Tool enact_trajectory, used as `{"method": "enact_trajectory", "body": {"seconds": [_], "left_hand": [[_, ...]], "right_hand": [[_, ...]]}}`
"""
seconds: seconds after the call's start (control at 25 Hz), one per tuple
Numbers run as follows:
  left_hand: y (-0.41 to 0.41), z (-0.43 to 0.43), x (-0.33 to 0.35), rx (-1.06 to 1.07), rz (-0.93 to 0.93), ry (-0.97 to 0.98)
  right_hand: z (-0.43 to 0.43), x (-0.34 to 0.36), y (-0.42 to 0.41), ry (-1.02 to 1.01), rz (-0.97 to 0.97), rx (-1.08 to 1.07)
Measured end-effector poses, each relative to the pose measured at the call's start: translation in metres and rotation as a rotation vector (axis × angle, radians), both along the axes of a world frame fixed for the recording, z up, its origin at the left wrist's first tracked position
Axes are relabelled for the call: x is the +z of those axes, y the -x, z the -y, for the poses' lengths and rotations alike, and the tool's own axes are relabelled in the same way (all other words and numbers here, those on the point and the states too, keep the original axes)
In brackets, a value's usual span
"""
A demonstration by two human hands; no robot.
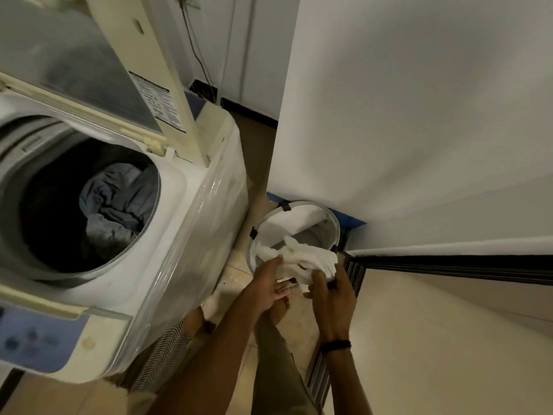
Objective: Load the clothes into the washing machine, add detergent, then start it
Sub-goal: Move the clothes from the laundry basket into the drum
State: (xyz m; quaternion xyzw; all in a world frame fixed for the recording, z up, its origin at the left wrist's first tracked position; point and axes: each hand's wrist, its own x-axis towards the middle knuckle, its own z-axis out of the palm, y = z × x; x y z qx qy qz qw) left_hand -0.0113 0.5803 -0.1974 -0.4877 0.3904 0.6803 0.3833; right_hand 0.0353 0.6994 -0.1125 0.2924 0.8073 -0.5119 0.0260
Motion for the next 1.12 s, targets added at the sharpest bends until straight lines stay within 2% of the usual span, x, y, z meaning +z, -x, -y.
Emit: {"method": "enact_trajectory", "body": {"seconds": [0.16,0.44,0.6,0.72,0.8,0.88,0.96,1.12], "left_hand": [[-0.016,0.013,0.022,-0.018,0.060,0.084],[-0.031,0.028,0.061,-0.017,0.044,0.087],[-0.026,0.027,0.084,0.010,0.039,0.080],[-0.020,0.020,0.093,0.002,0.026,0.029],[-0.020,0.015,0.072,-0.062,0.013,-0.002],[-0.021,0.011,0.070,-0.056,-0.007,-0.100],[-0.019,0.007,0.108,-0.015,-0.025,-0.161],[-0.017,0.013,0.160,0.001,-0.152,-0.161]], "right_hand": [[-0.004,0.015,0.005,0.016,0.047,0.015],[-0.013,0.041,0.006,0.001,0.124,0.102],[-0.025,0.086,0.003,-0.005,0.061,0.235],[-0.034,0.131,-0.008,0.125,-0.064,0.384],[-0.040,0.160,-0.016,0.260,-0.141,0.426],[-0.044,0.180,-0.021,0.363,-0.216,0.427],[-0.048,0.193,-0.022,0.434,-0.270,0.397],[-0.051,0.183,-0.010,0.372,-0.230,0.166]]}}
